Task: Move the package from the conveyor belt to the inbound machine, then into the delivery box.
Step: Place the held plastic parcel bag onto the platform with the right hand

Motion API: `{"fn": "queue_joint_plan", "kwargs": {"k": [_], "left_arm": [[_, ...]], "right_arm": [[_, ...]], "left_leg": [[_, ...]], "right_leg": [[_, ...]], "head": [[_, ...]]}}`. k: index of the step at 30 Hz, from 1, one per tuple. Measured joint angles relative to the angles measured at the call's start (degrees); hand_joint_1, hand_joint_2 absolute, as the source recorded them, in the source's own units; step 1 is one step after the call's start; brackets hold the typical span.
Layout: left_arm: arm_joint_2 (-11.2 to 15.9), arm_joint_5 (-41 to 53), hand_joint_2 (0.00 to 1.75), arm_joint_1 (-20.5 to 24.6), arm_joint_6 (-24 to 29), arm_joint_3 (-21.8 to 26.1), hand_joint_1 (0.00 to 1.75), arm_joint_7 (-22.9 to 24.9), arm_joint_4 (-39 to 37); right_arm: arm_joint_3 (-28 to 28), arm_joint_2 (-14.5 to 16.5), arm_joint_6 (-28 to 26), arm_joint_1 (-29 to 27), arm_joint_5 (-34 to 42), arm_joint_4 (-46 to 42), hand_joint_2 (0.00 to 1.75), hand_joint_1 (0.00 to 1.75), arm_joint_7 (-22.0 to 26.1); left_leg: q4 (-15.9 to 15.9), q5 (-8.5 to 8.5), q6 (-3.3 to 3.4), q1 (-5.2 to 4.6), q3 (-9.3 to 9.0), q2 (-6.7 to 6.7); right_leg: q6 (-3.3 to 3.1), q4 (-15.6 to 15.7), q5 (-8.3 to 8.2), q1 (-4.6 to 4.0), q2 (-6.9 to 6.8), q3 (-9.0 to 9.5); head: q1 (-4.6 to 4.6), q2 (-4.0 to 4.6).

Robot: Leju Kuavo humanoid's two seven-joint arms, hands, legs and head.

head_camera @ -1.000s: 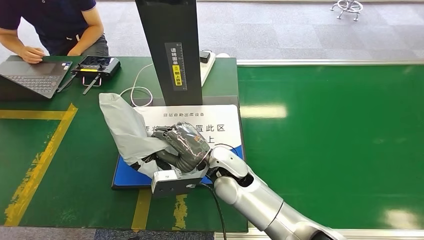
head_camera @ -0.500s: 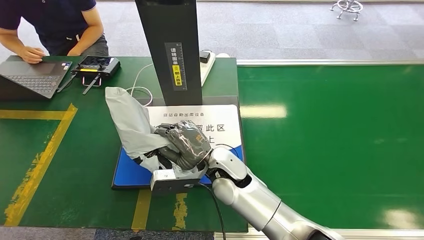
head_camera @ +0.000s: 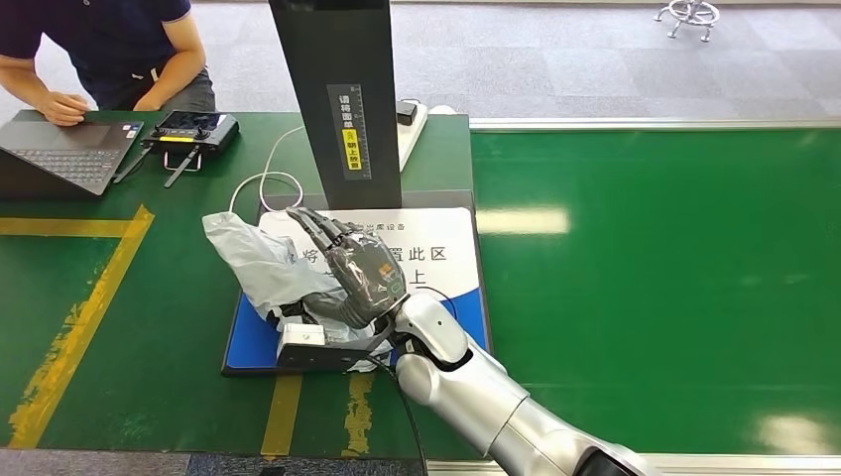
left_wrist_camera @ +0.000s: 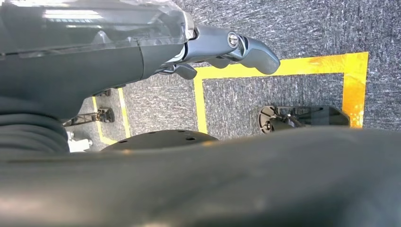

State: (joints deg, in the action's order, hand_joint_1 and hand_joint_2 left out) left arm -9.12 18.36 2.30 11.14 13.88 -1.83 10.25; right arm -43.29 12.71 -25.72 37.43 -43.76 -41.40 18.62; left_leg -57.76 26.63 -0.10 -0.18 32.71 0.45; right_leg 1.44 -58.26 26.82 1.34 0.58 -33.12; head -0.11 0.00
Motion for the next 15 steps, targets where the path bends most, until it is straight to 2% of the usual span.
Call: {"fn": "queue_joint_plan", "kwargs": {"k": [15], "left_arm": [[0.21, 0.44, 0.00, -0.02, -0.36, -0.02, 0.00, 0.02, -0.01]], "right_arm": [[0.92, 0.21, -0.14, 0.13, -0.28, 2.74, 1.75, 0.00, -0.26]], "left_leg": [[-0.01, -0.01, -0.01, 0.00, -0.01, 0.00]], "right_leg": [[0.00, -0.01, -0.01, -0.01, 0.00, 0.00]], "head": [[0.00, 0.00]]}}
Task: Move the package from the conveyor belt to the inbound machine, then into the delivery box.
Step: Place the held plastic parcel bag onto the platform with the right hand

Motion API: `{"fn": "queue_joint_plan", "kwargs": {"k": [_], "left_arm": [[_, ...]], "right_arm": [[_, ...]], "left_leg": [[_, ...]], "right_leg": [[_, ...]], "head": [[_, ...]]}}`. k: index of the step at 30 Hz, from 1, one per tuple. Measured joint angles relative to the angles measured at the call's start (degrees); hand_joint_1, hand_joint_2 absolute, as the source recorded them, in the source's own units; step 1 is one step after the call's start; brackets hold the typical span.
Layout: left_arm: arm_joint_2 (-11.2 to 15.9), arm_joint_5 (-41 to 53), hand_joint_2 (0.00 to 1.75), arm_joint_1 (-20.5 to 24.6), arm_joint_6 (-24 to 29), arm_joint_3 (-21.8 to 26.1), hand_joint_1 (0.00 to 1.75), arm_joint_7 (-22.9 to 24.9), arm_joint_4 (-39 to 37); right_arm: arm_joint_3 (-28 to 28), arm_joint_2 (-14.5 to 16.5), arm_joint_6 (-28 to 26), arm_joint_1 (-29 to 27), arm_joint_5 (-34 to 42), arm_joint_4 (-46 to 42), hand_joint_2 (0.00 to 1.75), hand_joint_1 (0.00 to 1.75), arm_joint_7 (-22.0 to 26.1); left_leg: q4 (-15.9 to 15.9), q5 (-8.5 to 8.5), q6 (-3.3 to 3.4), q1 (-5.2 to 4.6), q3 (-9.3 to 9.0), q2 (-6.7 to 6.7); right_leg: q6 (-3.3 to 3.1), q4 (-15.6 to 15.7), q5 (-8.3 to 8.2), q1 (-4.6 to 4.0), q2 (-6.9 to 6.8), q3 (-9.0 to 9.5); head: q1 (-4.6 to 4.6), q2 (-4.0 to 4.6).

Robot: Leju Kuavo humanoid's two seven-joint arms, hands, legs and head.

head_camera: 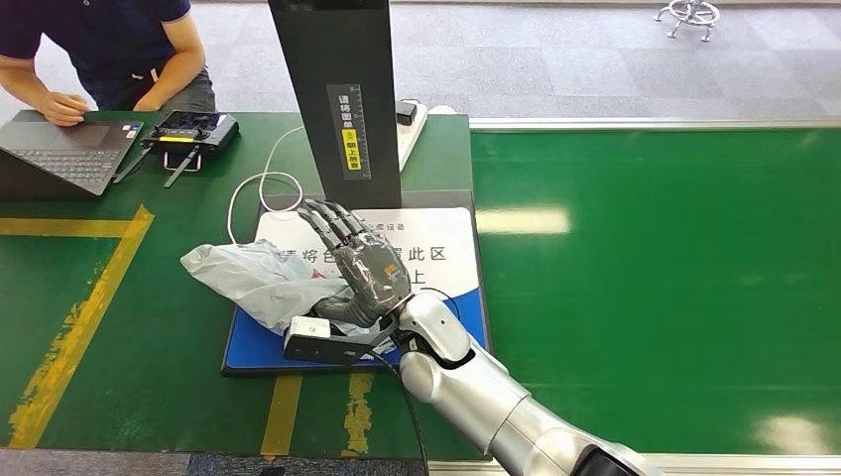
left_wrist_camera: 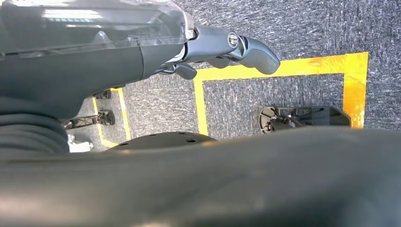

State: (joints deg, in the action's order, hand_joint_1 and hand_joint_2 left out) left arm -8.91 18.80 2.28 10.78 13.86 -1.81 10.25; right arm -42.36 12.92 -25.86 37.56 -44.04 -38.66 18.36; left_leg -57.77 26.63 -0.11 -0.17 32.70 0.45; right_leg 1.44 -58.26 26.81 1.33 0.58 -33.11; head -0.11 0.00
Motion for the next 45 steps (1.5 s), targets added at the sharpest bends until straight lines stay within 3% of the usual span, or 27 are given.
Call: {"fn": "queue_joint_plan", "kwargs": {"k": [19, 22, 26, 29, 40, 45], "left_arm": [[0.12, 0.81, 0.00, 0.00, -0.42, 0.00, 0.00, -0.02, 0.00], [0.18, 0.92, 0.00, 0.00, -0.55, 0.00, 0.00, -0.05, 0.01], [0.25, 1.15, 0.00, 0.00, -0.68, 0.02, 0.00, -0.07, 0.00], [0.26, 1.62, 0.00, -0.01, -0.75, 0.04, 0.00, -0.07, 0.00], [0.28, 3.20, 0.00, -0.02, -0.92, 0.19, 0.00, -0.05, 0.00], [0.28, 3.78, 0.00, -0.01, -0.86, 0.22, 0.00, -0.07, -0.01]], "right_arm": [[0.38, 0.00, -0.08, 0.12, -2.93, 1.14, 1.75, 0.00, -2.16], [0.10, -0.01, 0.81, 0.46, -7.68, 2.33, 1.75, 0.00, -6.74], [-1.80, -0.21, -3.40, 1.05, -19.58, 4.71, 1.75, 0.00, -16.69], [-2.44, -0.50, -5.27, 1.33, -26.39, 6.42, 1.75, 0.00, -21.34], [0.99, -2.71, -10.18, 1.73, -39.01, 10.07, 1.75, 0.00, -31.40], [2.98, -3.26, -11.16, 1.82, -42.53, 10.72, 1.75, 0.00, -33.07]], "left_leg": [[-0.01, -0.01, 0.00, 0.00, -0.01, 0.00], [-0.01, -0.01, 0.00, 0.00, 0.00, 0.00], [-0.01, -0.03, -0.01, 0.00, -0.01, 0.00], [-0.02, -0.04, -0.01, 0.00, -0.01, 0.00], [-0.11, -0.06, 0.02, 0.00, 0.01, 0.00], [-0.12, -0.06, 0.02, 0.00, 0.02, 0.00]], "right_leg": [[0.00, 0.01, -0.01, 0.00, 0.00, 0.00], [0.00, 0.00, -0.01, 0.00, 0.00, 0.01], [-0.01, 0.01, -0.02, 0.00, 0.00, 0.01], [-0.01, 0.01, -0.02, 0.00, 0.00, 0.01], [0.05, 0.01, -0.07, 0.00, 0.00, 0.01], [0.05, 0.01, -0.08, 0.00, 0.00, 0.02]], "head": [[0.01, 0.00], [0.01, 0.00], [0.00, 0.00], [0.01, 0.00], [0.00, 0.00], [0.00, 0.00]]}}
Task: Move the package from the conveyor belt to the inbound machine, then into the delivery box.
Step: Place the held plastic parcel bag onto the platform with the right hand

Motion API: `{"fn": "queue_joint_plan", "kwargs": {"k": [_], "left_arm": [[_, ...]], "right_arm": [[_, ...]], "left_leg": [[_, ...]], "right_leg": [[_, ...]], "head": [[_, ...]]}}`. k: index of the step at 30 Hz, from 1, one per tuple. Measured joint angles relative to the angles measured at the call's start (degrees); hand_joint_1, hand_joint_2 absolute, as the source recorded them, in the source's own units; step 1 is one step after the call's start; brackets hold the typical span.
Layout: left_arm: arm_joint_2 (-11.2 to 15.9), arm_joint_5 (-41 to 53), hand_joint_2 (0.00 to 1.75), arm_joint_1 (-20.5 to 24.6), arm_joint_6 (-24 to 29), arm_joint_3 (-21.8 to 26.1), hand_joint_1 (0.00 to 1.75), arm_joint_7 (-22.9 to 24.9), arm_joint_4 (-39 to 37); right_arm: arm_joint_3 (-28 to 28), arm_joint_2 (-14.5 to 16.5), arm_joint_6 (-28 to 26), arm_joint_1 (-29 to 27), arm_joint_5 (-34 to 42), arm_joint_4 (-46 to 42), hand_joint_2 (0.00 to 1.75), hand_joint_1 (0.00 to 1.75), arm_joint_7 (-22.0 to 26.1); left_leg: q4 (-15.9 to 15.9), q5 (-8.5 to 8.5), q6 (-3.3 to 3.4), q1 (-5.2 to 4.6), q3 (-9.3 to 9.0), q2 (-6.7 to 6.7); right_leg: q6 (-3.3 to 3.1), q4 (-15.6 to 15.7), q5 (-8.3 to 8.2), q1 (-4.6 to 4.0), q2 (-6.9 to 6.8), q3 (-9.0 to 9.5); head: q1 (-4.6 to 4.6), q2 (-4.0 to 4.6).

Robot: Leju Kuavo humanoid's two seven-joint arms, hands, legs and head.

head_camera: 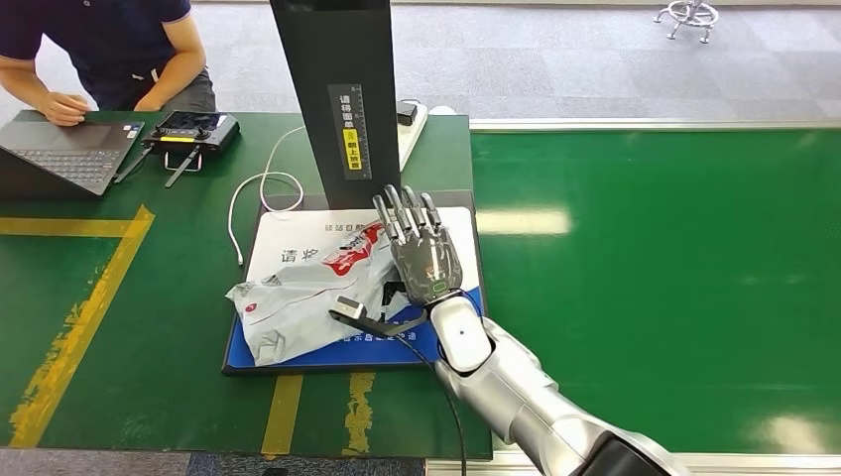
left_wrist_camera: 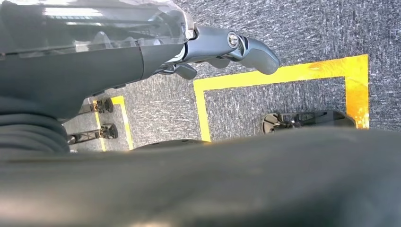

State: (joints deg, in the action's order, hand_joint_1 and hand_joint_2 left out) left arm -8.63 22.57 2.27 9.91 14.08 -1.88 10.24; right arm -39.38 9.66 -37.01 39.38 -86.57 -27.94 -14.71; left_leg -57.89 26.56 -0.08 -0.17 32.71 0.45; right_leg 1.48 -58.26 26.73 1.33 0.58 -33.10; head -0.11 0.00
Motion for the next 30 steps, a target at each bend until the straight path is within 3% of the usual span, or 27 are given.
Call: {"fn": "queue_joint_plan", "kwargs": {"k": [5, 9, 11, 23, 27, 30], "left_arm": [[0.00, 0.20, 0.00, 0.00, 0.01, 0.09, 0.00, 0.00, 0.00], [0.00, 0.20, 0.00, 0.00, -0.16, 0.39, 0.00, 0.00, 0.00], [0.00, 0.19, 0.00, 0.00, -0.25, 0.55, 0.00, 0.01, 0.00], [0.00, -0.54, 0.00, -0.01, 0.46, 2.54, 0.00, 0.39, 0.00], [0.00, -0.78, 0.00, -0.01, 0.79, 3.09, 0.00, 0.39, 0.01], [0.00, -0.78, 0.00, -0.02, 0.90, 3.36, 0.00, 0.40, 0.01]], "right_arm": [[2.06, -0.24, 1.48, -0.02, -0.25, 0.65, 1.75, 0.00, 1.30], [5.47, -0.24, 10.33, -0.18, 6.88, 1.06, 1.75, 0.00, 9.45], [6.84, -0.27, 13.08, -0.28, 8.34, 1.10, 1.75, 0.00, 10.58], [10.16, -1.93, 18.74, 0.77, 5.42, 0.77, 1.75, 0.00, 2.32], [11.21, -2.79, 21.15, 1.88, 4.24, 0.79, 0.00, 0.00, -0.67], [11.96, -3.44, 21.57, 2.22, 3.33, 0.80, 0.00, 0.00, -2.36]], "left_leg": [[0.00, 0.00, 0.00, 0.00, 0.01, 0.00], [0.00, 0.00, 0.00, 0.00, 0.01, 0.00], [-0.01, 0.00, 0.00, 0.00, 0.01, 0.00], [-0.03, -0.02, 0.03, 0.00, 0.03, 0.00], [-0.05, -0.03, 0.04, 0.00, 0.03, 0.00], [-0.07, -0.03, 0.04, 0.00, 0.04, 0.00]], "right_leg": [[0.00, 0.00, 0.00, 0.00, 0.00, 0.00], [0.01, 0.00, 0.00, 0.00, 0.00, 0.00], [0.01, 0.00, -0.01, 0.00, 0.00, 0.00], [0.06, 0.00, -0.04, 0.00, 0.00, 0.00], [0.07, 0.00, -0.05, 0.00, 0.00, 0.00], [0.07, 0.00, -0.06, 0.01, 0.00, 0.00]], "head": [[0.01, 0.00], [0.00, 0.00], [0.00, 0.00], [0.00, 0.00], [0.01, 0.00], [0.00, 0.00]]}}
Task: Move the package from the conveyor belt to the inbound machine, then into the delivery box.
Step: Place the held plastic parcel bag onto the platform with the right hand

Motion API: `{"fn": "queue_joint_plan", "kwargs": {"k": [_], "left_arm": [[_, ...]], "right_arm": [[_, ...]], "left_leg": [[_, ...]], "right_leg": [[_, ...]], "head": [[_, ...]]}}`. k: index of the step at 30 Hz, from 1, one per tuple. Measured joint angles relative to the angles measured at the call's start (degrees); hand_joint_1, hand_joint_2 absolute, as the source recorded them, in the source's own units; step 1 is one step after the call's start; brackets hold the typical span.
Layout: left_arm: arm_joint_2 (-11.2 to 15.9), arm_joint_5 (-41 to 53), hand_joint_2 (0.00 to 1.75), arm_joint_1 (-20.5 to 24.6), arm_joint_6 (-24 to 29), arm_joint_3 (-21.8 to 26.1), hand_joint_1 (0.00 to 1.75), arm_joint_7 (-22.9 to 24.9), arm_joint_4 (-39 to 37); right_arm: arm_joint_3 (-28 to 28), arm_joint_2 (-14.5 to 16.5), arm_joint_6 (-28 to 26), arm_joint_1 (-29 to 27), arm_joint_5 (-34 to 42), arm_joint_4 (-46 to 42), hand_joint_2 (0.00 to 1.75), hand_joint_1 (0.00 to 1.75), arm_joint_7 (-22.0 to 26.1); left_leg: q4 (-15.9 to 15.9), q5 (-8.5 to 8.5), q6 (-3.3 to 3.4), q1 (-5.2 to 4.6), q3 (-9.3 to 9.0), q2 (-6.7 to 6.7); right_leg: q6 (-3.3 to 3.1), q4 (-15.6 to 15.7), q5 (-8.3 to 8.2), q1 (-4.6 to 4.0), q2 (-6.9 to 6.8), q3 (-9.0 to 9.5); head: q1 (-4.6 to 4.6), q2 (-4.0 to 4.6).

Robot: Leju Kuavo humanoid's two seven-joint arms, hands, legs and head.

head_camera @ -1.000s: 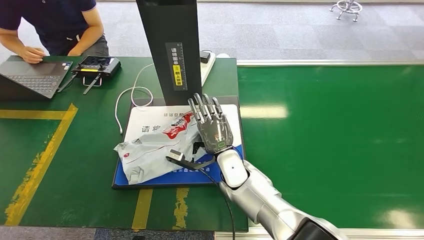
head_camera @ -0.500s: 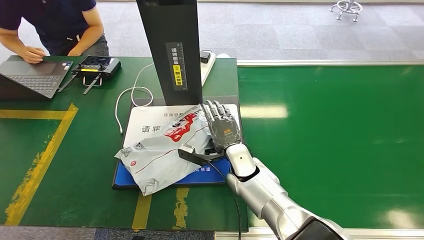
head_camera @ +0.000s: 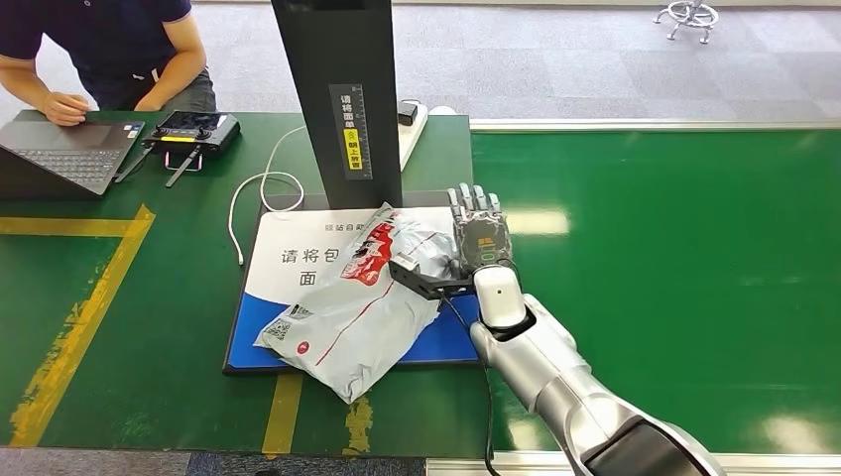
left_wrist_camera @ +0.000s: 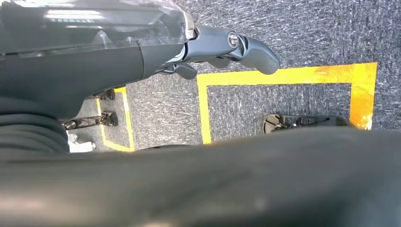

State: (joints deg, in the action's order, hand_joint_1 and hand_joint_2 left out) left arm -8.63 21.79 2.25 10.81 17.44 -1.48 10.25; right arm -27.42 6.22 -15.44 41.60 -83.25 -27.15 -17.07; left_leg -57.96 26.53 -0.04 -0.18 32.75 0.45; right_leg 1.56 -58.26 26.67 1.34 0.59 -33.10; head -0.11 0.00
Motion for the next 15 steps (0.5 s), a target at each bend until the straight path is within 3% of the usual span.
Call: {"fn": "queue_joint_plan", "kwargs": {"k": [6, 15], "left_arm": [[-0.01, 0.01, 0.00, 0.01, 0.42, 0.79, 0.00, 0.23, 0.01], [-0.04, 0.43, 0.00, 0.03, 0.82, 1.22, 0.00, 0.34, 0.00]], "right_arm": [[1.26, -1.10, -0.11, 0.49, -3.91, -0.02, 0.00, 0.00, -4.87], [4.80, -1.93, -1.75, 0.65, -5.56, -0.23, 0.00, 0.00, -6.80]], "left_leg": [[-0.01, 0.00, 0.00, 0.00, 0.01, 0.00], [-0.01, 0.00, 0.00, 0.00, 0.01, 0.00]], "right_leg": [[0.00, 0.00, 0.00, 0.00, 0.00, 0.00], [0.00, 0.00, 0.00, 0.00, 0.00, -0.01]], "head": [[0.00, 0.00], [0.01, 0.00]]}}
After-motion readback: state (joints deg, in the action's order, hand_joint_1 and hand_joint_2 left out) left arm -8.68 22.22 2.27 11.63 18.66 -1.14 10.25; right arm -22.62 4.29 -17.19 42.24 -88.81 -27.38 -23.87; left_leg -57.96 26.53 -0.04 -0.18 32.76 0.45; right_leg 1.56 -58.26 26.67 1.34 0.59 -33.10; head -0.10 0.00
